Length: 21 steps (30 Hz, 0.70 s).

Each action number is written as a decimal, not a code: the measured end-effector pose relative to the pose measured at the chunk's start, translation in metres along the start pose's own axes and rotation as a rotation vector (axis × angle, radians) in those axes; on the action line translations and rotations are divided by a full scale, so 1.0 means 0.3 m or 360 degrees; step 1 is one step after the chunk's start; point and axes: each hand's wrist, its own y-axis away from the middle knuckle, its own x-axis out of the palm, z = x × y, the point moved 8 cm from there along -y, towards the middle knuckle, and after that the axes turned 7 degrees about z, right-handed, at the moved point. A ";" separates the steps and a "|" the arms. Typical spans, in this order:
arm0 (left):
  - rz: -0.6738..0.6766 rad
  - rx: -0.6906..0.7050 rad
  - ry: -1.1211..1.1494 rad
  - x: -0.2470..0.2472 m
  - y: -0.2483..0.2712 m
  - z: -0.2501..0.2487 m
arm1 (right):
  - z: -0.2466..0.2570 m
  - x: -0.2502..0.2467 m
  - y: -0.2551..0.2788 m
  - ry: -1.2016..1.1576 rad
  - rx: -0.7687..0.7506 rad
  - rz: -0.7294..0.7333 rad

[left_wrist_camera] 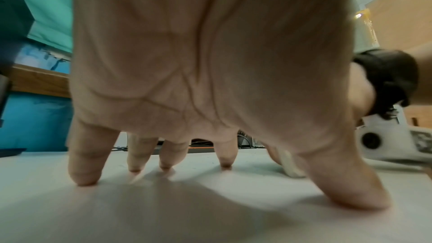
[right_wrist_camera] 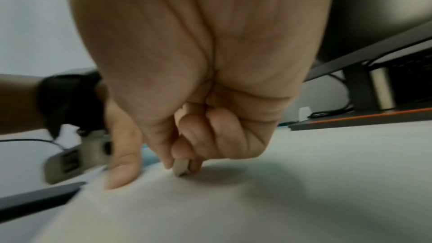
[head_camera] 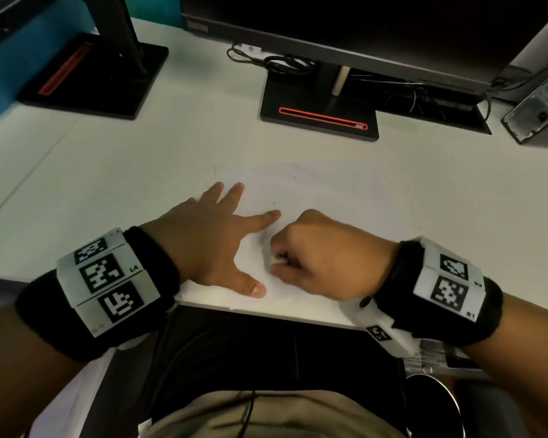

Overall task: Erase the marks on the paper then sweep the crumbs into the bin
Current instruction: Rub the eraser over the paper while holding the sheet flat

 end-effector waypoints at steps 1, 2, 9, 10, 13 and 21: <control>0.0000 -0.0006 -0.0001 0.001 0.001 0.001 | -0.030 -0.018 -0.002 -0.0002 0.0054 -0.0040; 0.0002 -0.0010 0.0000 0.002 -0.001 0.003 | -0.061 -0.038 -0.005 0.0004 0.0123 -0.0077; 0.0009 -0.0004 0.0005 0.004 -0.004 0.004 | -0.011 0.005 0.014 0.0006 0.0064 0.0040; 0.0014 -0.0006 0.0012 0.006 -0.003 0.004 | -0.044 -0.013 0.015 0.0007 0.0116 0.0012; 0.0011 -0.0011 0.0025 0.006 -0.004 0.006 | -0.098 -0.038 0.016 0.0009 0.0249 -0.0035; 0.0005 -0.0006 0.0033 0.001 -0.002 0.004 | -0.094 -0.031 0.029 -0.0034 0.0189 -0.0059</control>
